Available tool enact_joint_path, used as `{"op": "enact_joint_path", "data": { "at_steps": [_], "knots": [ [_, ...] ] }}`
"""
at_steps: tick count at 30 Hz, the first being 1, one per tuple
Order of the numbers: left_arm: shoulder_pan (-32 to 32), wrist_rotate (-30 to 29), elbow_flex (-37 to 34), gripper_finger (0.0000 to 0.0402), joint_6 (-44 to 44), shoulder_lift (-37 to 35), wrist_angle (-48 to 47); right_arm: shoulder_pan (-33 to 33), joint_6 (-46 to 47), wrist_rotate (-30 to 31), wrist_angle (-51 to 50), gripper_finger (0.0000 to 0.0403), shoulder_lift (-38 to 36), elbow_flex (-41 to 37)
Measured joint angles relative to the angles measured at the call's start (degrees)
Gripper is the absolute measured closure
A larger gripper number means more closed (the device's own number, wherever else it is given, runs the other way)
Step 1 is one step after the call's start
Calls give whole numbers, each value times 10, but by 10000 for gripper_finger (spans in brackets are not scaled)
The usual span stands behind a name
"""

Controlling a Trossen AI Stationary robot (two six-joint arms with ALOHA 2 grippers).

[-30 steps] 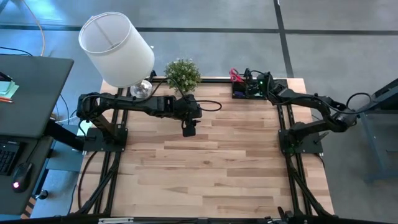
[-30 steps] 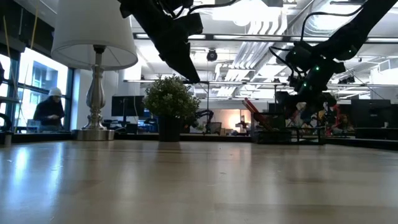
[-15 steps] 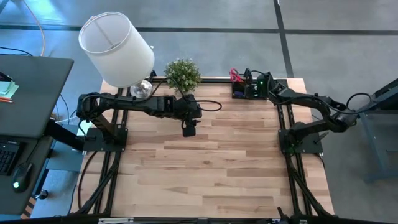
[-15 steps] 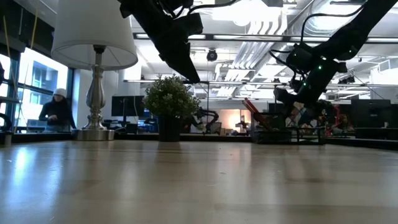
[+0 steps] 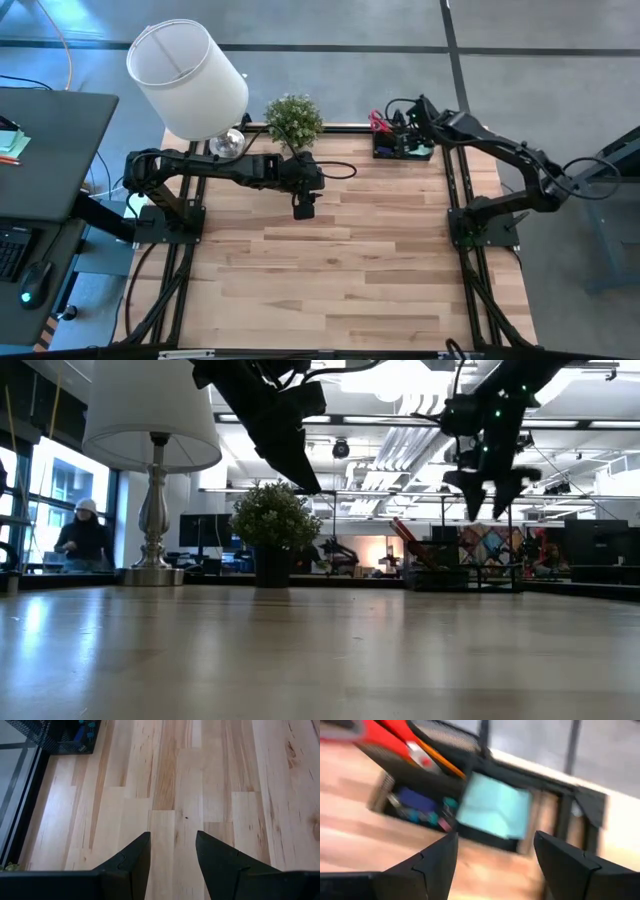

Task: Pick and place office supplies into organizer
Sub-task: Put the blue sticky notes in the black desk organizer

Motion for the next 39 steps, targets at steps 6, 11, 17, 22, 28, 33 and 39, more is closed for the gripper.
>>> {"op": "enact_joint_path", "data": {
  "at_steps": [6,11,17,22,28,33,39],
  "knots": [
    [0,0,0,257,0,0,4,-33,31,-42,-51,147,22,13],
    [0,0,0,257,-1,0,7,-46,-121,-40,-52,147,84,13],
    [0,0,0,257,3,0,7,-15,-299,33,-47,147,162,18],
    [0,0,0,257,6,0,7,-3,-373,139,-39,147,214,46],
    [0,0,0,257,6,0,5,-10,-416,83,-22,147,251,58],
    [0,0,0,257,6,0,3,-13,-388,74,-10,147,281,58],
    [0,0,0,257,4,0,2,-10,-372,107,-12,147,309,61]
  ]
}}
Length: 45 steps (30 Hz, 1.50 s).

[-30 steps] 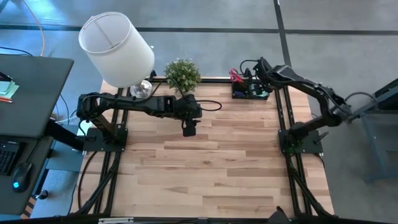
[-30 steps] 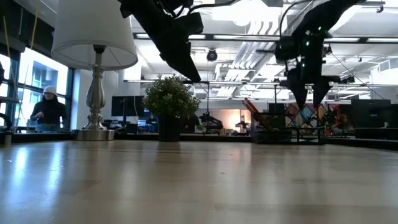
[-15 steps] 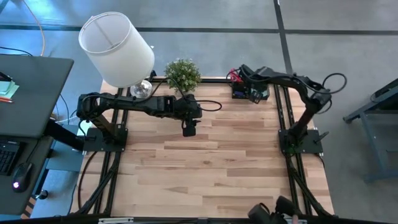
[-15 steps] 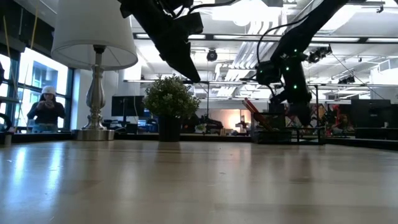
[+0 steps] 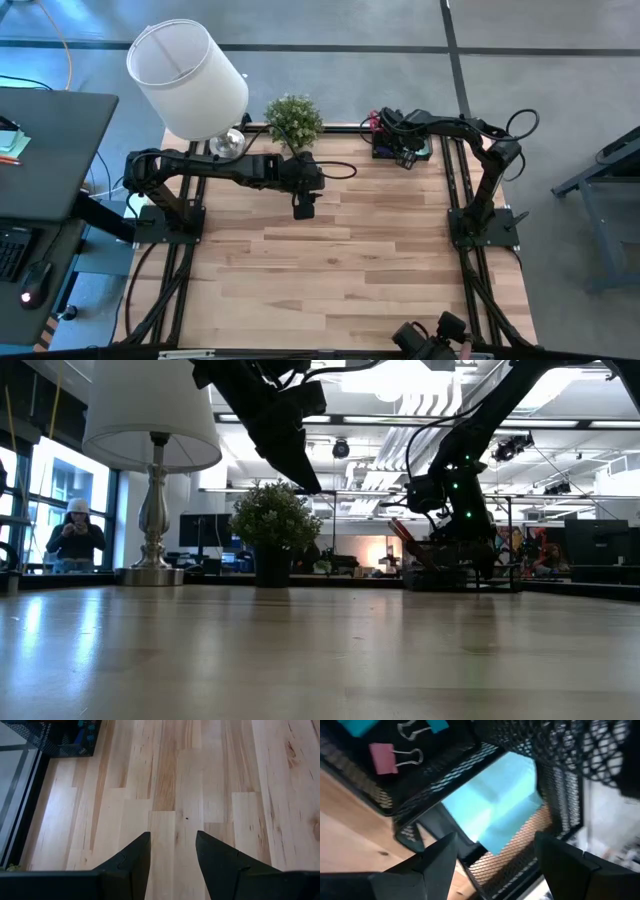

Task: Pick and place office supplies into organizer
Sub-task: Put the blue sticky notes in the black desk organizer

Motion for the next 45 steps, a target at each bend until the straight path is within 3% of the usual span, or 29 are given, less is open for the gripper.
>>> {"op": "enact_joint_path", "data": {
  "at_steps": [2,6,14,25,31,33,35,45],
  "knots": [
    [0,0,0,257,-1,0,0,1,2,18,1,147,1,0],
    [0,0,0,257,-1,0,0,1,10,-15,8,147,-1,-2],
    [0,0,0,257,-1,0,0,43,28,-160,144,147,5,-2],
    [0,0,0,257,-1,0,-4,134,104,-183,170,147,5,-2],
    [0,0,0,257,-2,0,-8,182,221,-356,181,147,4,-3],
    [0,0,0,257,-2,0,-9,205,237,-389,183,147,4,-1],
    [0,0,0,257,-2,0,-10,225,229,-381,162,147,5,7],
    [0,0,0,257,-2,0,-8,279,188,-199,46,147,6,79]
  ]
}}
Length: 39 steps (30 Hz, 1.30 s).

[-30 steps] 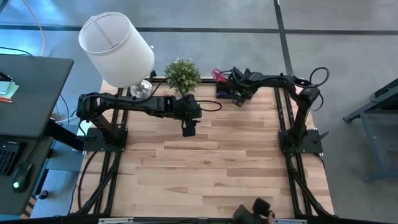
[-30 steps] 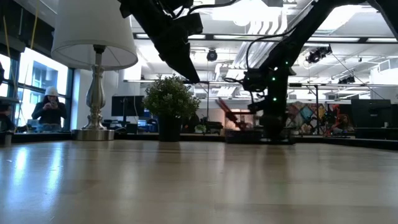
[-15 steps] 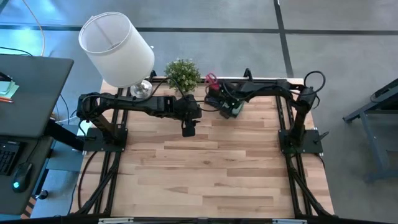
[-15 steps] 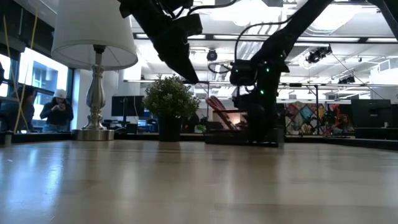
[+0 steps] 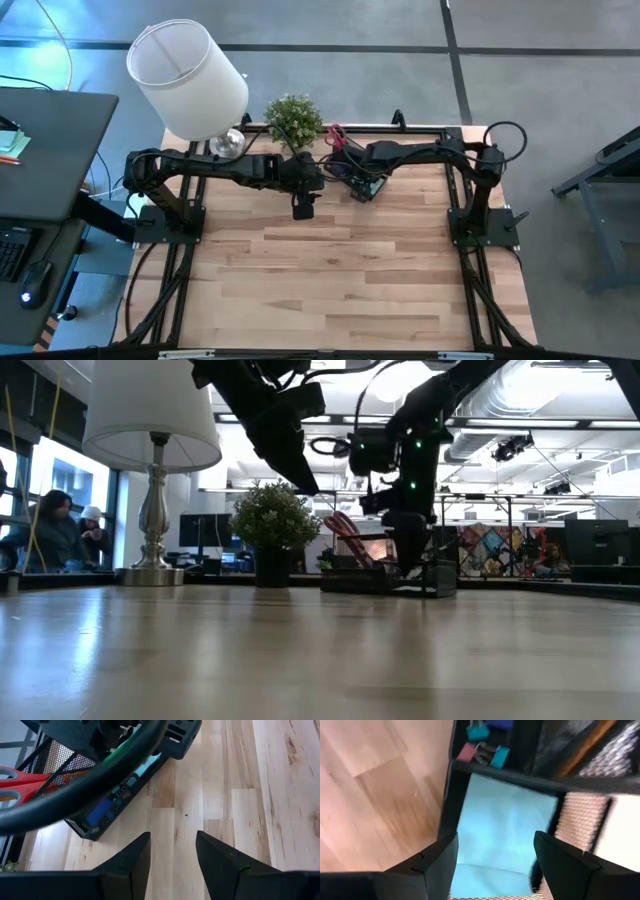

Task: Pick and place office supplies into organizer
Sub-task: Put the blue sticky notes in the black desk organizer

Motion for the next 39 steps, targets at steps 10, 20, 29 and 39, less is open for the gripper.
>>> {"op": "enact_joint_path", "data": {
  "at_steps": [10,20,29,39],
  "knots": [
    [0,0,0,257,0,0,-5,-10,4,-1,-9,147,-1,-15],
    [0,0,0,257,0,0,-5,-11,8,-34,35,147,13,-26],
    [0,0,0,257,0,0,-4,-6,5,-2,31,147,45,-23],
    [0,0,0,257,0,0,1,15,1,81,7,166,28,-18]
  ]
}}
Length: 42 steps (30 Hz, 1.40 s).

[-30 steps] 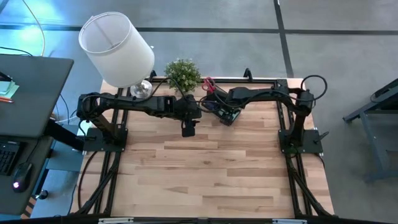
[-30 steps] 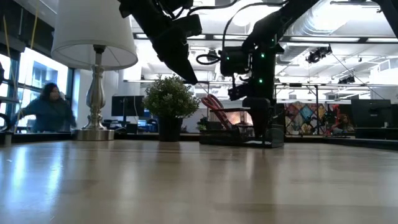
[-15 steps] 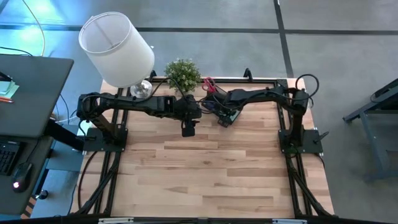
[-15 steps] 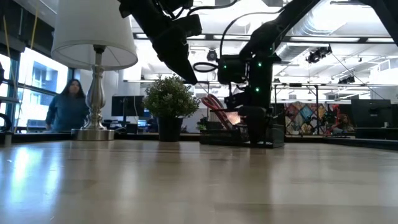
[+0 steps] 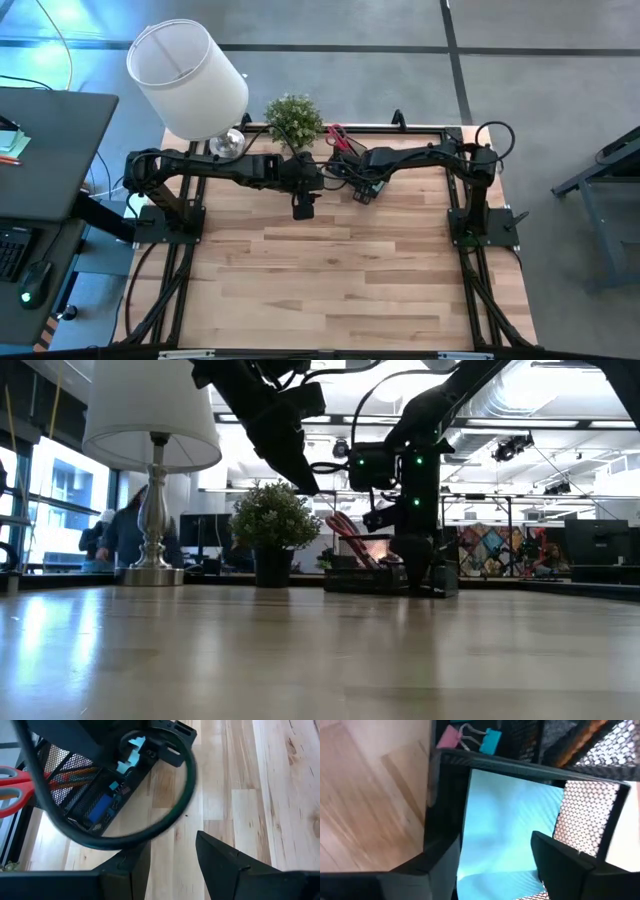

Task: Pick and place office supplies into organizer
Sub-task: Put the blue sticky notes in the black desk organizer

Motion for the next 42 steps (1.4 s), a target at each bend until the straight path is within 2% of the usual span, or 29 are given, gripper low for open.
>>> {"op": "enact_joint_path", "data": {
  "at_steps": [11,19,25,30,35,39,42],
  "knots": [
    [0,0,0,257,0,0,-1,13,-16,4,-19,301,1,1],
    [0,0,0,257,0,0,0,28,-12,27,-93,394,1,56],
    [0,0,0,257,0,0,-1,46,8,29,-182,389,1,123],
    [0,0,0,257,0,0,-1,64,24,31,-249,401,0,178],
    [0,0,0,257,0,0,-1,78,41,69,-310,400,-1,224],
    [0,0,0,257,0,0,-2,81,64,59,-317,396,-8,227],
    [0,0,0,257,0,-1,-17,82,82,46,-317,376,-12,202]
  ]
}}
